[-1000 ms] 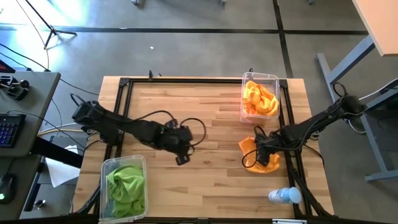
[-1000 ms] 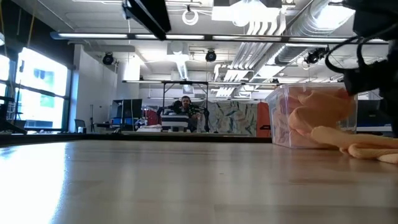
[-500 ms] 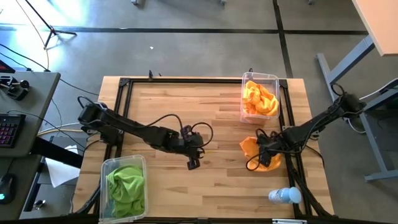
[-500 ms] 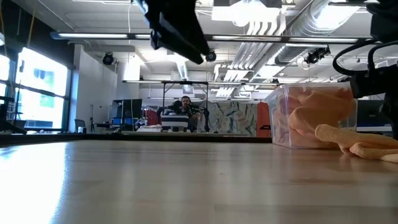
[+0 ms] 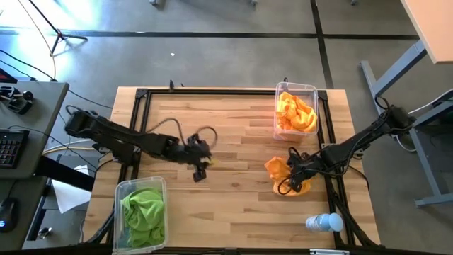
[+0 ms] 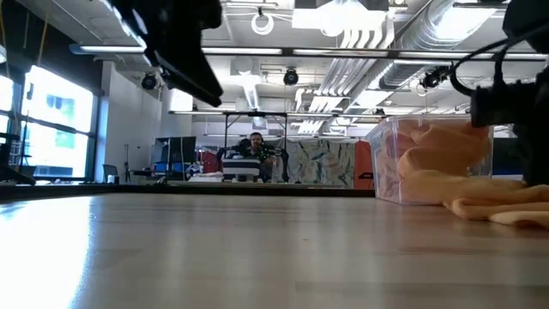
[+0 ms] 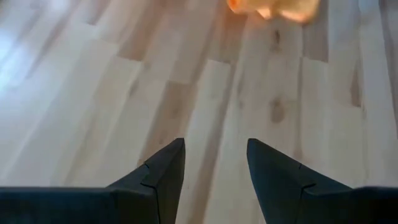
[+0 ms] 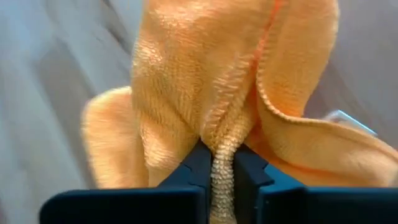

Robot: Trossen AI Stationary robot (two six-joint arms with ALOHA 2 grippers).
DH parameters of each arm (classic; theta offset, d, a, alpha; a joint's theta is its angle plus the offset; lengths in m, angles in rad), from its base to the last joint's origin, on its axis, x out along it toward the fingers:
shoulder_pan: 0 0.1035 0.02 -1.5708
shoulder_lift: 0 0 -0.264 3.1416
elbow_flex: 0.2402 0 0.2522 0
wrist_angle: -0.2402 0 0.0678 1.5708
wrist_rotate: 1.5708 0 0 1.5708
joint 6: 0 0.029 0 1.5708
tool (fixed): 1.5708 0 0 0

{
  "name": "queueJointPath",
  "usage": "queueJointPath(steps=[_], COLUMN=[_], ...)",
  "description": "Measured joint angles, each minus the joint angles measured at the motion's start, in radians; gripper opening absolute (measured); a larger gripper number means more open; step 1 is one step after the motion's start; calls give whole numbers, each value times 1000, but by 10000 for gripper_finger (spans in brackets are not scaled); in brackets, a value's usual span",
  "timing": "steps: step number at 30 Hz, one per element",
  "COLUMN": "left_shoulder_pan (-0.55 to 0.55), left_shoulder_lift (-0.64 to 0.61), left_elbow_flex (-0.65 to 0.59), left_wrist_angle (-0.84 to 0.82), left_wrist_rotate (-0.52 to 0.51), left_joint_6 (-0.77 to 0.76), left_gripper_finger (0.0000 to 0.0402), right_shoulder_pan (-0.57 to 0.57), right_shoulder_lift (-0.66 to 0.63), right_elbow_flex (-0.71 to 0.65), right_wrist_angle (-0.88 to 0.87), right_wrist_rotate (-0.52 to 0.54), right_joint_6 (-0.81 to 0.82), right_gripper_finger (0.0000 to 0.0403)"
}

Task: Sort microfiber towel by color & place in baskets
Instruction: Put the orange microfiber towel into the top transparent bin

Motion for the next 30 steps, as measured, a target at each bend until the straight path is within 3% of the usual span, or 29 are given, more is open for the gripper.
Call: queueJointPath(steps=[6, 12, 15, 23, 30], left_shoulder_pan=[97, 167, 199, 258, 281], left_shoulder_lift=[-213, -334, -357, -360, -360], left_elbow_flex=[-200, -287, -292, -293, -293], left_wrist_angle=[117, 149, 149, 175, 174], left_wrist_rotate=[60, 124, 150, 216, 279], left_joint_6=[17, 121, 180, 307, 297], left_gripper_finger=[161, 161, 161, 161, 161], right_shoulder_pan=[0, -35, -79, -273, -503], right_shoulder_lift=[0, 13, 40, 113, 112], right_elbow_flex=[64, 288, 436, 827, 955], right_wrist_angle=[66, -5, -113, -522, -665], right_wrist_rotate=[138, 297, 342, 448, 568], right_joint_6=[7, -256, -391, -564, -696], right_gripper_finger=[8, 5, 5, 3, 2])
